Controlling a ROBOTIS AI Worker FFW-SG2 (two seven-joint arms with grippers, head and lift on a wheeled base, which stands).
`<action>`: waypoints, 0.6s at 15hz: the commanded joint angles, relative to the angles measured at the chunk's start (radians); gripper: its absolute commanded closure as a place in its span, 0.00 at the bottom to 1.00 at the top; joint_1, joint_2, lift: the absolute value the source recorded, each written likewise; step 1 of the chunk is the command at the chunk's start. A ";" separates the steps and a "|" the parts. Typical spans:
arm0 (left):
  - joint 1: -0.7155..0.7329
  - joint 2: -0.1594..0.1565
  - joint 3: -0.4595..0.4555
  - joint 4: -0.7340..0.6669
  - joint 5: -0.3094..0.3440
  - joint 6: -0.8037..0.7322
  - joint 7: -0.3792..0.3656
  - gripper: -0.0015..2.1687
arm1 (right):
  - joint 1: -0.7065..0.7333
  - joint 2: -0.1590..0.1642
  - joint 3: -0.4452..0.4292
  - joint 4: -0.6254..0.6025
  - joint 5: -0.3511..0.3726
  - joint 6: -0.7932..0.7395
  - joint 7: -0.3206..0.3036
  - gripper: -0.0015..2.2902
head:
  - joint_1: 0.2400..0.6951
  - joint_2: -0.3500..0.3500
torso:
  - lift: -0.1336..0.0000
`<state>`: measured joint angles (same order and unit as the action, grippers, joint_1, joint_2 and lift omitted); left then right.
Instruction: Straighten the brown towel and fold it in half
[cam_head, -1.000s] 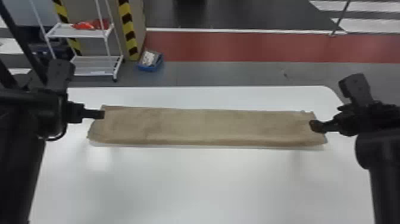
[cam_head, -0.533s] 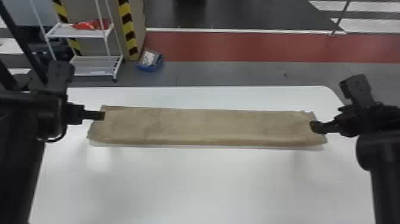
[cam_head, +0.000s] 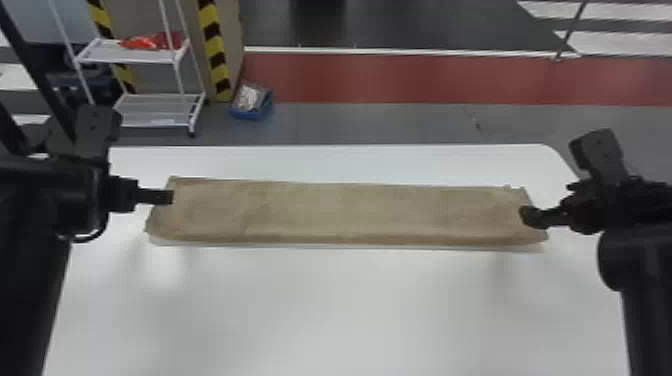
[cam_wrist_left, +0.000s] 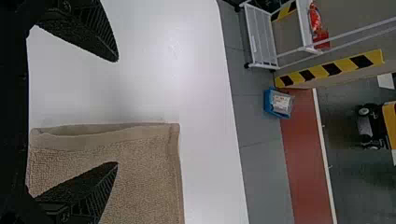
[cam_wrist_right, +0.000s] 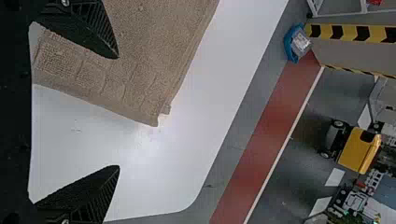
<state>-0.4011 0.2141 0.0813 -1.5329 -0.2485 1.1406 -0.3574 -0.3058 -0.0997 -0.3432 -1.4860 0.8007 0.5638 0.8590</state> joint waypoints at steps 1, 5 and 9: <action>0.001 0.001 0.005 -0.001 0.000 0.000 -0.002 0.04 | 0.002 0.002 0.000 -0.004 -0.001 0.000 0.000 0.01 | 1.00 0.46 | 0.08; 0.002 0.005 0.006 -0.006 0.000 0.000 -0.003 0.04 | 0.005 0.002 -0.003 -0.005 -0.008 0.000 0.000 0.01 | 1.00 0.46 | 0.08; 0.007 0.004 0.008 -0.013 0.002 0.006 -0.005 0.04 | 0.007 0.002 -0.007 -0.005 -0.015 0.000 0.000 0.01 | 1.00 0.46 | 0.08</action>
<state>-0.3952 0.2187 0.0882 -1.5437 -0.2470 1.1435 -0.3620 -0.2993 -0.0982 -0.3493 -1.4910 0.7860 0.5638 0.8590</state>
